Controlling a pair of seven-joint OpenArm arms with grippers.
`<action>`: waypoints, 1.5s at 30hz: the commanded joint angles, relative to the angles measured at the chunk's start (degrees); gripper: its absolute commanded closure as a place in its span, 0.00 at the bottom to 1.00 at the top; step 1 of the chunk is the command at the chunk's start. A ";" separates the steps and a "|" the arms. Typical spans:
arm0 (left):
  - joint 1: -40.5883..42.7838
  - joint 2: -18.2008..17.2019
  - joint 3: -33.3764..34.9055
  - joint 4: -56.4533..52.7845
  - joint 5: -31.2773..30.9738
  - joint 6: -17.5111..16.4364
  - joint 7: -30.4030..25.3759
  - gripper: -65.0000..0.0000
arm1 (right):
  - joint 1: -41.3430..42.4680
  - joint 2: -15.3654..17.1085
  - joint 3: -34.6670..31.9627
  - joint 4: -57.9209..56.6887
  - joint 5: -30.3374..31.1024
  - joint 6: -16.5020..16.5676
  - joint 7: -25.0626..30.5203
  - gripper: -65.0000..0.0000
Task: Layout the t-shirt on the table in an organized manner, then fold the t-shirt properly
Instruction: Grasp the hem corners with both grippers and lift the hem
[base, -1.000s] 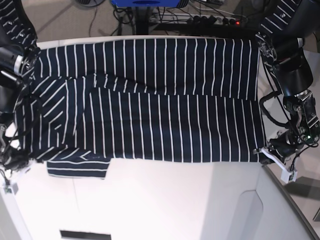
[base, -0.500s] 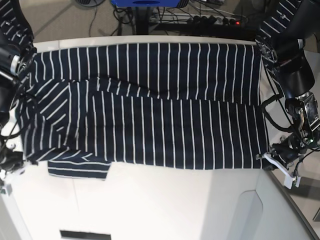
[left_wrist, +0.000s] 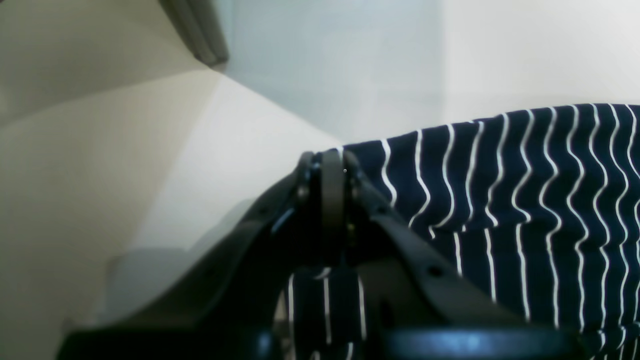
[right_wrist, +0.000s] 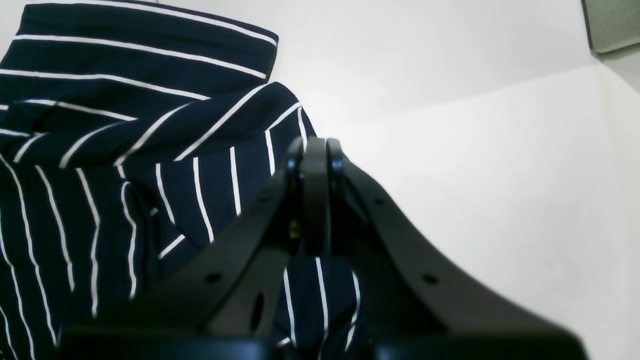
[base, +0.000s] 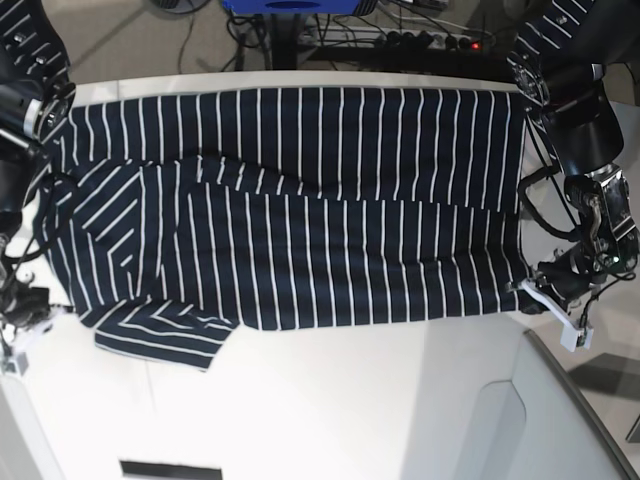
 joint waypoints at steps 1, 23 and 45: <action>-0.93 -0.80 -0.12 1.22 -0.72 -0.15 -1.06 1.00 | 2.02 0.97 0.08 -1.21 0.66 -0.17 1.59 0.96; -0.84 -0.72 -0.12 0.78 -0.72 -0.15 -1.06 1.00 | 6.33 5.02 -0.27 -33.21 0.48 -5.88 24.01 0.63; 0.21 -0.80 -0.12 0.78 -0.72 -0.15 -1.15 1.00 | 2.81 6.60 0.17 -33.30 0.83 -5.71 23.74 0.68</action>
